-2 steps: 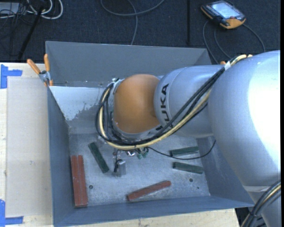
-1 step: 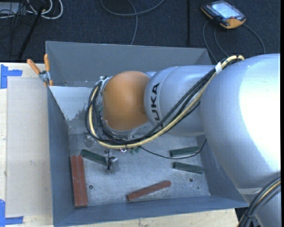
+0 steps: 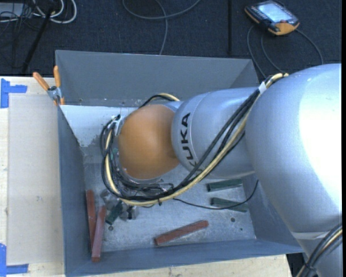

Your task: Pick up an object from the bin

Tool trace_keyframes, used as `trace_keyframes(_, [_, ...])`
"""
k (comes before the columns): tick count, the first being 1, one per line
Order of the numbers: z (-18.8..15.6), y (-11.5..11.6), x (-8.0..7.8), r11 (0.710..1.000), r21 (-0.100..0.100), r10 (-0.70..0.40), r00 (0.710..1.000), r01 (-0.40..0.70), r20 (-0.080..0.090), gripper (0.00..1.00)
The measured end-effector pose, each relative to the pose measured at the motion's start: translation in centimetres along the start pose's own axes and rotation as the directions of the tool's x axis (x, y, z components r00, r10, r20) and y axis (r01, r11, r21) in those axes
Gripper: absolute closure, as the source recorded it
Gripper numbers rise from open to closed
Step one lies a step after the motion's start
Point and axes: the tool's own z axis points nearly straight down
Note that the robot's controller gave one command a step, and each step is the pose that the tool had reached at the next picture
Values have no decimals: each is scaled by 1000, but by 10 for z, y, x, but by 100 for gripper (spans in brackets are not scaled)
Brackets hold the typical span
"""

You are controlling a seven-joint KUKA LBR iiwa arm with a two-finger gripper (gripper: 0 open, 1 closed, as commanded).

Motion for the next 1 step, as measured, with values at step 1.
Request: trace_keyframes(1, [0, 0, 0, 1000, 0, 1, 1000, -1, 0, 100])
